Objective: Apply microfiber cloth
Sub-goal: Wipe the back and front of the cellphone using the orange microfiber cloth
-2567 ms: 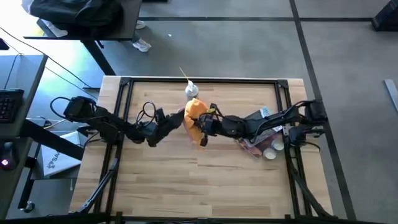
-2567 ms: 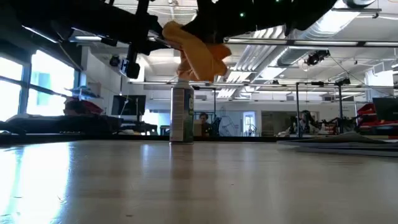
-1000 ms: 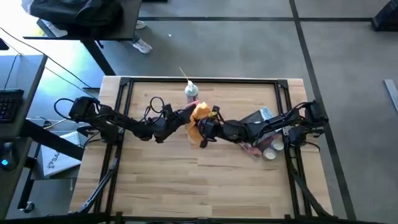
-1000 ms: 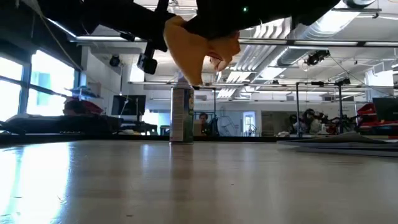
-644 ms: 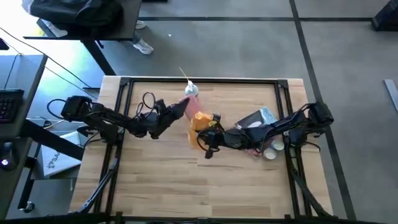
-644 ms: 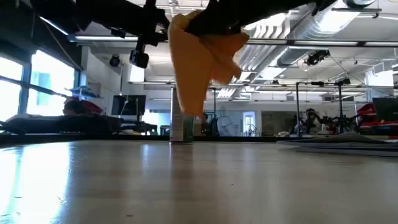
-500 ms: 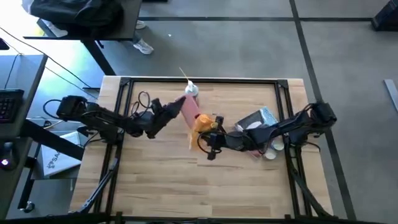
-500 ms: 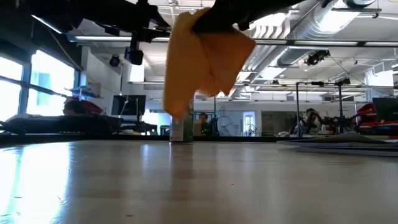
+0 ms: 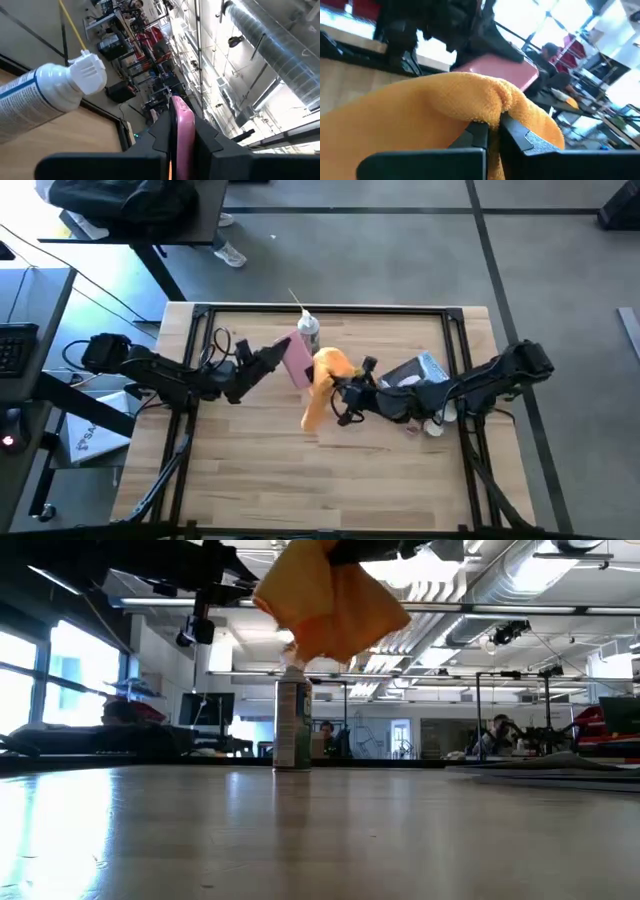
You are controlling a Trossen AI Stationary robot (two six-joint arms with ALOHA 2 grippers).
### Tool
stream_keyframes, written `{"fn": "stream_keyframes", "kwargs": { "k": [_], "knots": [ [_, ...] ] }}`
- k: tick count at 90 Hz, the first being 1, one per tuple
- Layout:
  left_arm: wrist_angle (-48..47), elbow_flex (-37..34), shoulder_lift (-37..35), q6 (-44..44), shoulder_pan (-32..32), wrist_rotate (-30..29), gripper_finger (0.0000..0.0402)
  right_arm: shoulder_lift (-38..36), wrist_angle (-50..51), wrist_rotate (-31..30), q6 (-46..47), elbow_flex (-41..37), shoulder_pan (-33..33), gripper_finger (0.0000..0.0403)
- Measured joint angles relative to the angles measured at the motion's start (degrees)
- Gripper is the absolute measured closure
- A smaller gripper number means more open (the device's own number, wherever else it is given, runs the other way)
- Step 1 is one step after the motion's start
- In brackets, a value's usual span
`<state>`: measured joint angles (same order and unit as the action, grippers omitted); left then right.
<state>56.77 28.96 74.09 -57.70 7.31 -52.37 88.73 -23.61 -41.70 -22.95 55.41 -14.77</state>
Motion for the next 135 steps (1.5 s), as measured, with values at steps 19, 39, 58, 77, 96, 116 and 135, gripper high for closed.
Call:
{"fn": "stream_keyframes", "kwargs": {
  "k": [19, 39, 58, 77, 96, 116, 135],
  "knots": [
    [-0.13, 1.89, 2.7, -0.63, 0.0, 1.36, 0.0387, 3.99, -2.44, 5.87, 1.11, 0.03, 2.38, 0.0403],
    [-0.25, 4.79, 6.09, -0.02, 0.29, 3.17, 0.0387, 5.4, -6.37, 8.4, 0.98, 0.03, 4.68, 0.0403],
    [-0.42, 8.37, 11.34, -0.59, 1.14, 5.58, 0.0387, 5.34, -8.22, 8.09, -3.93, 0.14, 8.1, 0.0403],
    [0.02, 9.46, 14.48, -4.41, 1.07, 5.44, 0.0387, 5.33, -7.46, 9.44, -5.49, 0.11, 9.82, 0.0403],
    [0.09, 9.46, 14.68, -5.42, 0.9, 5.39, 0.0387, 5.33, -7.35, 12.52, -3.16, 0.03, 8.79, 0.0403],
    [-0.12, 9.58, 14.68, -6.57, 0.52, 3.59, 0.0387, 5.4, -7.13, 13.82, -1.14, 0.03, 8.77, 0.0403],
    [-0.05, 9.7, 14.68, -6.27, -1.41, 2.78, 0.0387, 5.49, -5.65, 14.92, 1.51, 0.1, 8.7, 0.0403]
  ]
}}
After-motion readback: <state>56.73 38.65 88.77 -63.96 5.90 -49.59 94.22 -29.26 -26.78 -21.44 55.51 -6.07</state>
